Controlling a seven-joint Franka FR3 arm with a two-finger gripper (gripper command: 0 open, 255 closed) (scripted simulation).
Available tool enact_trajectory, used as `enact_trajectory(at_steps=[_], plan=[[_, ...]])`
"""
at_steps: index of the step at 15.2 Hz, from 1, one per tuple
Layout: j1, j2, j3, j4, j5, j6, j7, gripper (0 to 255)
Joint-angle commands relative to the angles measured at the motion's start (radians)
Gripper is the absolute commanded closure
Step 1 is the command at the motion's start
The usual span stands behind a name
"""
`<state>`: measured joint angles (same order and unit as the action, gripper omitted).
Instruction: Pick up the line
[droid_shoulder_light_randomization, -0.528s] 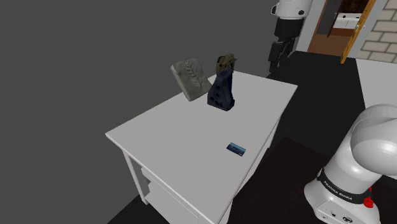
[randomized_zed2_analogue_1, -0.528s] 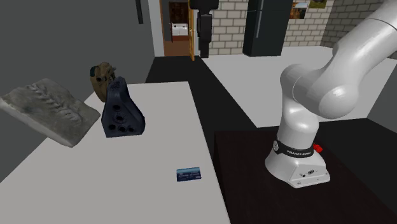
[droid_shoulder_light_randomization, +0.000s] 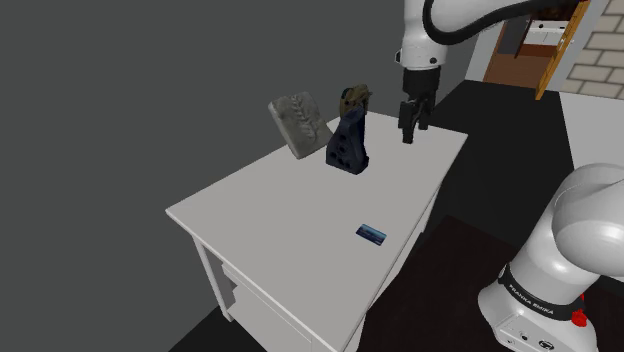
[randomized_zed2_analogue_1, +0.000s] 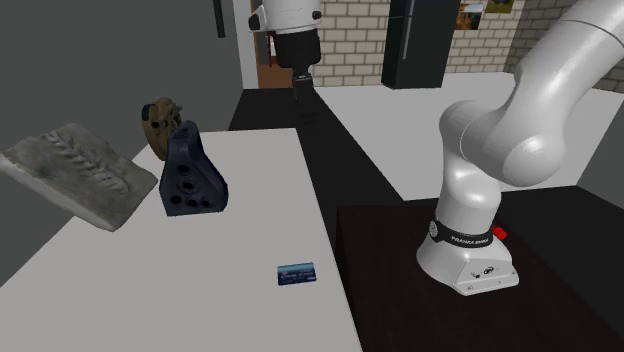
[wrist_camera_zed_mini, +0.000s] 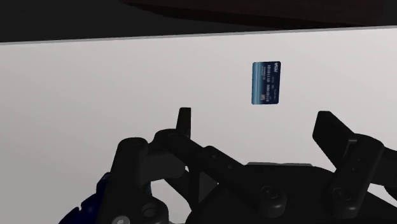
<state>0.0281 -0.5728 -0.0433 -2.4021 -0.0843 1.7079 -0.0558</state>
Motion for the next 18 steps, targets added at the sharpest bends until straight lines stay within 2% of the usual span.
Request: enact_trajectory(at_steps=[1, 9, 18], plan=[[0.006, 0.067, 0.004, -0.006, 0.004, 0.029, 0.003, 0], [0.039, 0.338, 0.032, -0.02, 0.034, 0.139, 0.03, 0], [0.075, 0.674, 0.067, 0.018, 0.069, 0.242, 0.05, 0]])
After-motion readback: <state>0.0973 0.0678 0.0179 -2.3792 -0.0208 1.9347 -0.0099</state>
